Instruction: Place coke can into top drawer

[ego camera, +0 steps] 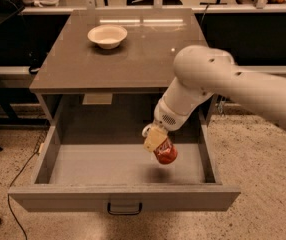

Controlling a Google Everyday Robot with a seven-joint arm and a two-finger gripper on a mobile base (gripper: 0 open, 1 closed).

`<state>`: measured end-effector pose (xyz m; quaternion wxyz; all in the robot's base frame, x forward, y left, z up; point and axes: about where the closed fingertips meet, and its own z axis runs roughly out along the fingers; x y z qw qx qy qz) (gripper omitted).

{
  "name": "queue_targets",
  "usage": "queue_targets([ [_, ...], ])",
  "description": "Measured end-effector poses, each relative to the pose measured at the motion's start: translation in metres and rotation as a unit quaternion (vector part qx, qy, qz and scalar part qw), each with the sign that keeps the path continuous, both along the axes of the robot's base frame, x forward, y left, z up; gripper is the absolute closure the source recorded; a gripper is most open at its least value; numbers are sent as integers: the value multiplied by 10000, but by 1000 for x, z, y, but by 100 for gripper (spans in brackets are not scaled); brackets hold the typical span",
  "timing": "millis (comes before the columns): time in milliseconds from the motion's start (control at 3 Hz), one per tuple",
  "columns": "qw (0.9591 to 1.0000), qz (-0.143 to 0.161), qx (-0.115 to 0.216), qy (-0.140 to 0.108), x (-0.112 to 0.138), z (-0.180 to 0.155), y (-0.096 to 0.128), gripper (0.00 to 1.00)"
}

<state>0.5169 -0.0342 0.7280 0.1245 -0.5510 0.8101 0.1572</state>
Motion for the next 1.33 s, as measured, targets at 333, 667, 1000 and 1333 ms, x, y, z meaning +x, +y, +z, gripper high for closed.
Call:
queue_targets([
  [333, 9985, 124, -484, 224, -9, -56, 22, 100],
  [667, 9973, 83, -635, 349, -12, -88, 38, 81],
  [1000, 9980, -59, -460, 434, -4, -102, 48, 50],
  [1333, 9985, -323, -132, 423, 8, -95, 43, 27],
])
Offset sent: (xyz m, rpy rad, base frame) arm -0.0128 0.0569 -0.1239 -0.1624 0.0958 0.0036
